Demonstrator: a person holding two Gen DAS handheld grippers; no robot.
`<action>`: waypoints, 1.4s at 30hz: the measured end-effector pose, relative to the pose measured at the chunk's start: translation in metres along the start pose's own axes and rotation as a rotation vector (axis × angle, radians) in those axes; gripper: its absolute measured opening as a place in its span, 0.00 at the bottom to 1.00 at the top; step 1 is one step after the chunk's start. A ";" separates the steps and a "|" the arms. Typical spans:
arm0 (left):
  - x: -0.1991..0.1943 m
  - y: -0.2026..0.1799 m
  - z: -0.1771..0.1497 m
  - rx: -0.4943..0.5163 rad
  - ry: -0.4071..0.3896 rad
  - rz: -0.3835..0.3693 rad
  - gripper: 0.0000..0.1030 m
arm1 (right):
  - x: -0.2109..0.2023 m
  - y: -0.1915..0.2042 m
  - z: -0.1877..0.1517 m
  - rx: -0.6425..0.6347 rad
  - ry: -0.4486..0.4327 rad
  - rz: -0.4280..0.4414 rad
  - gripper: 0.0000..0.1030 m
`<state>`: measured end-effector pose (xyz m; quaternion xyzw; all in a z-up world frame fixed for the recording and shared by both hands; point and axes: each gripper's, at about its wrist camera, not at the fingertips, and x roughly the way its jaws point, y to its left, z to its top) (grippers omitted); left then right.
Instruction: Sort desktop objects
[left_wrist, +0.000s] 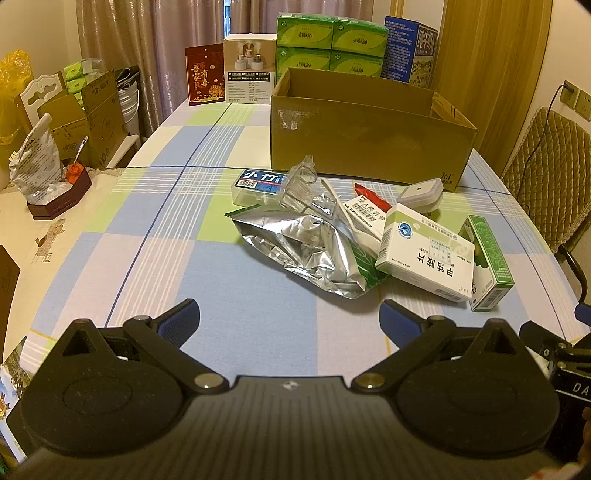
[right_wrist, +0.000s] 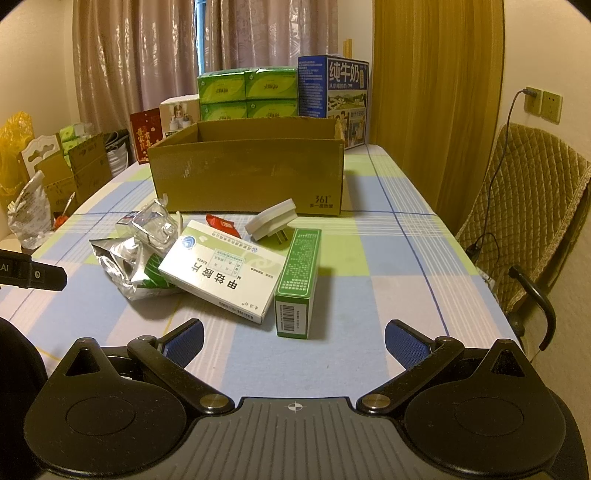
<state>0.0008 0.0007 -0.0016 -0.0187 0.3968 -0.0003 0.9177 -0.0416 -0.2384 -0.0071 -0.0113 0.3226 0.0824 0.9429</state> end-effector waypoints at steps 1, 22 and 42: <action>0.000 0.000 0.000 0.000 0.000 0.000 0.99 | 0.000 0.000 0.000 0.000 0.000 0.000 0.98; 0.000 -0.001 0.000 -0.001 0.001 0.001 0.99 | 0.000 0.003 0.000 -0.002 0.000 -0.002 0.98; -0.005 -0.004 0.004 0.082 0.005 -0.105 0.99 | 0.006 -0.004 0.015 0.016 0.035 0.012 0.98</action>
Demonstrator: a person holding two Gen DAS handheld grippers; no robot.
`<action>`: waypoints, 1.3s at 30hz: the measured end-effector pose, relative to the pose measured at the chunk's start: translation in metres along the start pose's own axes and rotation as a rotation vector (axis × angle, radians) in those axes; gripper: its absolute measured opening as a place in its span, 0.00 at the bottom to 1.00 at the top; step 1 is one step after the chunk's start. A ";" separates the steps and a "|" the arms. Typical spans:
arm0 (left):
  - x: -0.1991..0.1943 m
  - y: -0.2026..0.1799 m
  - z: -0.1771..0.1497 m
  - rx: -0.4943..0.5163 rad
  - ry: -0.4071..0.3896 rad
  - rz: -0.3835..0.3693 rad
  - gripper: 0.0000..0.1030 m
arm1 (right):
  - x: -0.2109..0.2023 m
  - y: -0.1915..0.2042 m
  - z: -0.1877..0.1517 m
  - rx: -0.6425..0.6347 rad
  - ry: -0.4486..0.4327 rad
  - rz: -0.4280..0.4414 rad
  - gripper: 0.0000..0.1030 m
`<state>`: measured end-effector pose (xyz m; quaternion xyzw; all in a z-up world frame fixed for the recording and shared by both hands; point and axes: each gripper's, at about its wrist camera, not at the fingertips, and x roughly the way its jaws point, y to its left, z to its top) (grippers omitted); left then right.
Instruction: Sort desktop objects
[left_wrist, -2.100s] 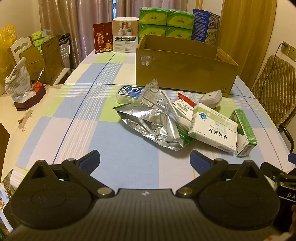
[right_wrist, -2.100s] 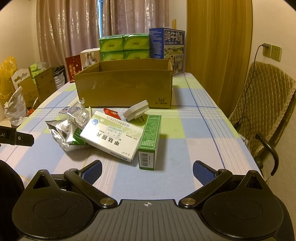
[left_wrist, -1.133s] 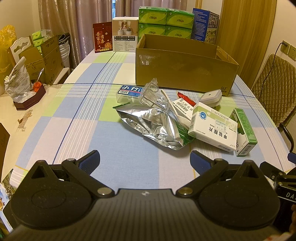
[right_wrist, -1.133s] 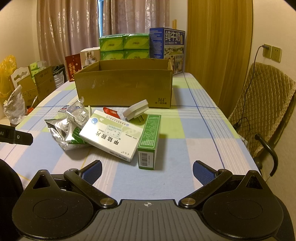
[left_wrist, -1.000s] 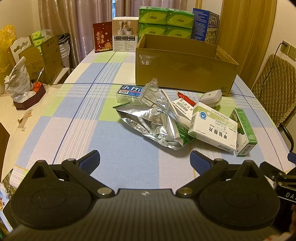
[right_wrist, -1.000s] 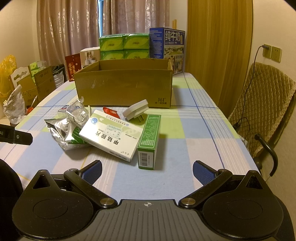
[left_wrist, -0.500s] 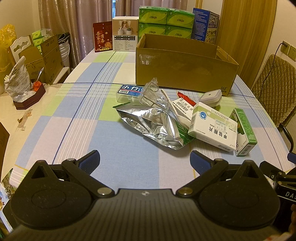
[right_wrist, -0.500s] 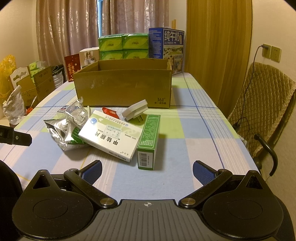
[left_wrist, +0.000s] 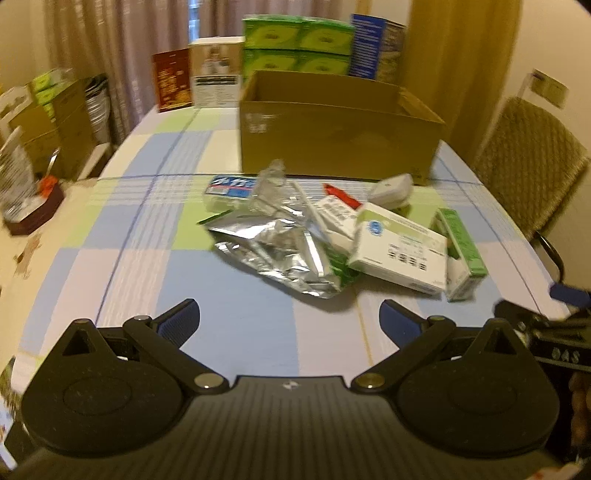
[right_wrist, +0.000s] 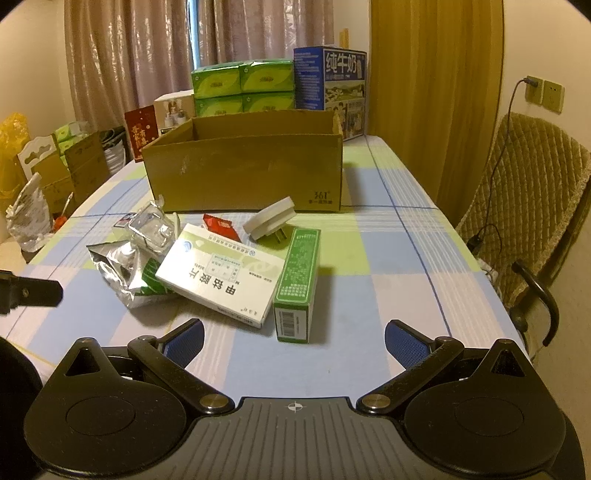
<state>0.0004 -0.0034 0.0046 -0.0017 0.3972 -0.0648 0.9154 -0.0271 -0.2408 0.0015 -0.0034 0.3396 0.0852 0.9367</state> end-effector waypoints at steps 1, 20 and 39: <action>0.000 -0.002 0.001 0.018 -0.003 -0.019 0.99 | 0.002 0.000 0.002 -0.004 0.003 0.005 0.98; 0.050 -0.038 0.035 0.490 0.032 -0.124 0.99 | 0.055 -0.014 0.023 -0.058 0.097 0.057 0.55; 0.125 -0.103 0.040 1.032 0.011 -0.255 0.99 | 0.090 -0.032 0.026 -0.093 0.164 0.049 0.26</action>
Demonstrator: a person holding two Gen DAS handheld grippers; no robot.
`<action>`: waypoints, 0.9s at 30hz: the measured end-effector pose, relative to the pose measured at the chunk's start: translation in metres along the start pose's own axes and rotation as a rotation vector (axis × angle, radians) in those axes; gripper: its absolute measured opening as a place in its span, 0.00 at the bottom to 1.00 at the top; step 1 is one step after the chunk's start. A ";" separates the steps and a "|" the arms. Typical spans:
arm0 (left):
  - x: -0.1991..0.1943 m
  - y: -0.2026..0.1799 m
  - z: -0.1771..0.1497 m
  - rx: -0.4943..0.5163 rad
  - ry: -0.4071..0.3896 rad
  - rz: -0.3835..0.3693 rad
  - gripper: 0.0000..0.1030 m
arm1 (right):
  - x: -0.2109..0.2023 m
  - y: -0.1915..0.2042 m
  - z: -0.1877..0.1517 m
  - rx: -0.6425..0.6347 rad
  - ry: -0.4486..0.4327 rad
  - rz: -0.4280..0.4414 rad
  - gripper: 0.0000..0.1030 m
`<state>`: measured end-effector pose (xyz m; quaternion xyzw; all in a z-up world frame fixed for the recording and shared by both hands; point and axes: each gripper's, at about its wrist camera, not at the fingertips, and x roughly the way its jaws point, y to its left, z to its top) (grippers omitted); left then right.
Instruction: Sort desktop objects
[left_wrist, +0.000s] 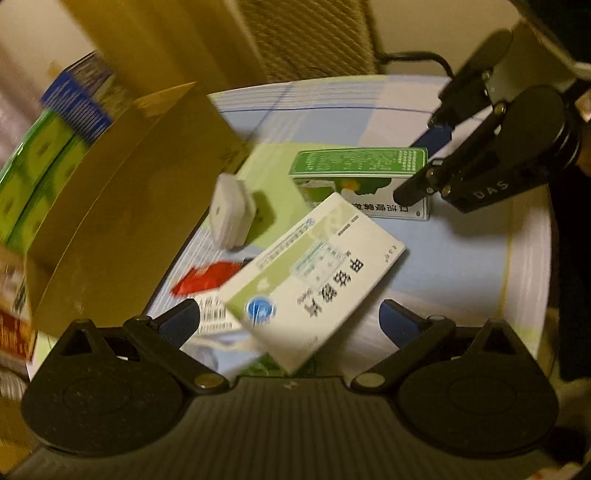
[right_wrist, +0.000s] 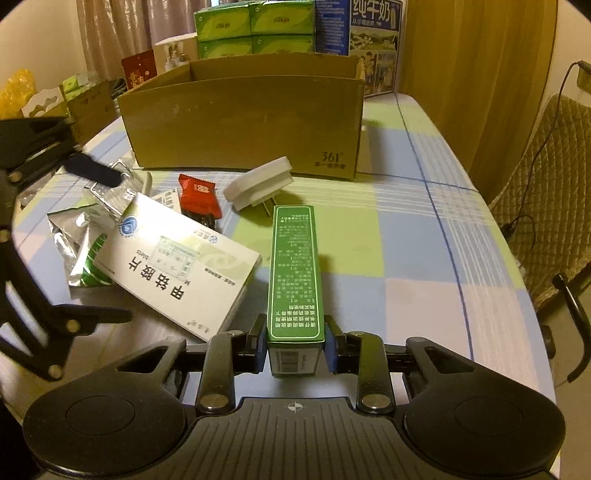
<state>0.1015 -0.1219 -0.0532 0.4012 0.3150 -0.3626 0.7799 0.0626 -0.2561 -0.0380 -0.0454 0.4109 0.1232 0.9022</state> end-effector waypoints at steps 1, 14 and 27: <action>0.005 0.000 0.003 0.021 0.000 -0.009 0.99 | 0.000 0.000 0.000 -0.003 -0.004 -0.007 0.26; 0.039 0.000 0.025 0.068 0.045 -0.101 0.83 | -0.006 -0.021 -0.003 0.079 -0.029 -0.049 0.26; 0.018 -0.020 0.023 -0.158 0.008 -0.108 0.80 | -0.012 -0.030 -0.007 0.121 -0.039 -0.022 0.26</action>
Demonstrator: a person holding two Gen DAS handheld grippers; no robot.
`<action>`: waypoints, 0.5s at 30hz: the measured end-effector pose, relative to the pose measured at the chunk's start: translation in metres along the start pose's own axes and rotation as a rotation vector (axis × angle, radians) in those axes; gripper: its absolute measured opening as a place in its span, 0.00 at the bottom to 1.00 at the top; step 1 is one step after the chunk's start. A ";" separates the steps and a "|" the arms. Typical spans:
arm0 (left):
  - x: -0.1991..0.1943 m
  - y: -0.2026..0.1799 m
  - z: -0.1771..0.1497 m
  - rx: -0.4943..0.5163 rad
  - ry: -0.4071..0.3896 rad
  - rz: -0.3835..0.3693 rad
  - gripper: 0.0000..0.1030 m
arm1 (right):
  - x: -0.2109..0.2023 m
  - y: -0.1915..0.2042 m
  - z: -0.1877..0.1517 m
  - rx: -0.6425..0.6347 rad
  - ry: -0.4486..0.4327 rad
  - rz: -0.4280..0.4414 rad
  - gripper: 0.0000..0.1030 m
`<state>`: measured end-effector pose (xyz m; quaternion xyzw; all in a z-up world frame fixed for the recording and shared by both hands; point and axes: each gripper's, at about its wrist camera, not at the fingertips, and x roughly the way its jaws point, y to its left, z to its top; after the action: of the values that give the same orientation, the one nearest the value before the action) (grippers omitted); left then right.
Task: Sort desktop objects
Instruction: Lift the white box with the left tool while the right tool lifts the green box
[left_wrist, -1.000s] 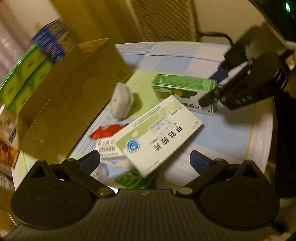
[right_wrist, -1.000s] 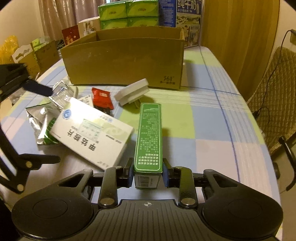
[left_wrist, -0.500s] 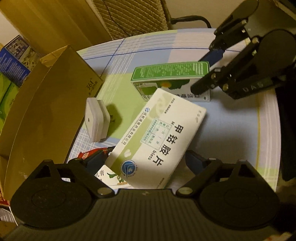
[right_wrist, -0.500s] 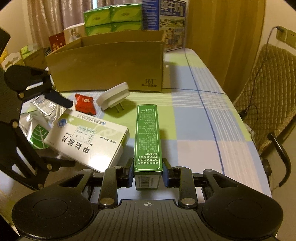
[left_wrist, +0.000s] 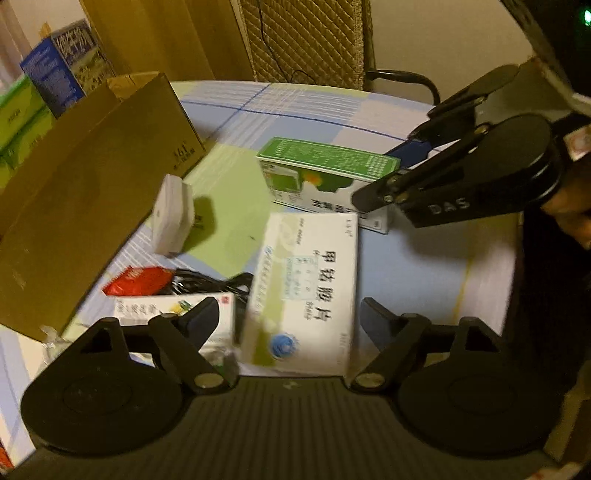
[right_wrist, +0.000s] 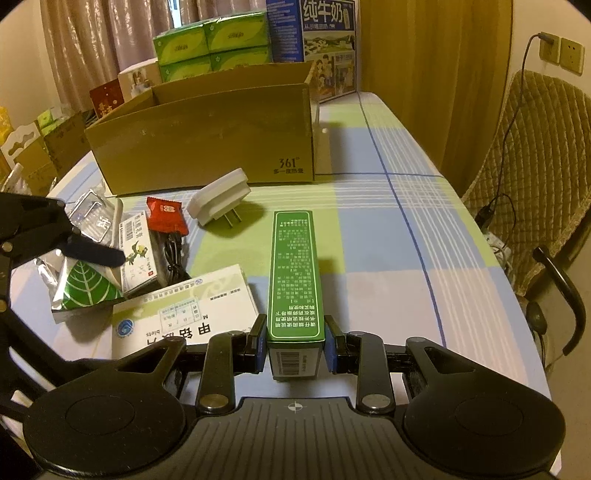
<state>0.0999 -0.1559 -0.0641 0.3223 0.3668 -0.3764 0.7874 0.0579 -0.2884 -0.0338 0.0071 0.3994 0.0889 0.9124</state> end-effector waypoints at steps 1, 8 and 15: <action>0.002 0.000 0.001 0.009 -0.004 0.006 0.80 | 0.000 -0.001 0.000 0.004 -0.002 0.002 0.26; 0.022 -0.004 0.000 -0.009 0.024 -0.023 0.79 | 0.000 -0.011 0.002 0.088 0.004 0.035 0.26; 0.035 0.003 -0.012 -0.144 0.071 -0.021 0.77 | -0.002 -0.022 0.001 0.114 -0.018 -0.009 0.34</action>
<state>0.1136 -0.1577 -0.0984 0.2743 0.4239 -0.3456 0.7910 0.0610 -0.3105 -0.0334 0.0578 0.3954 0.0617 0.9146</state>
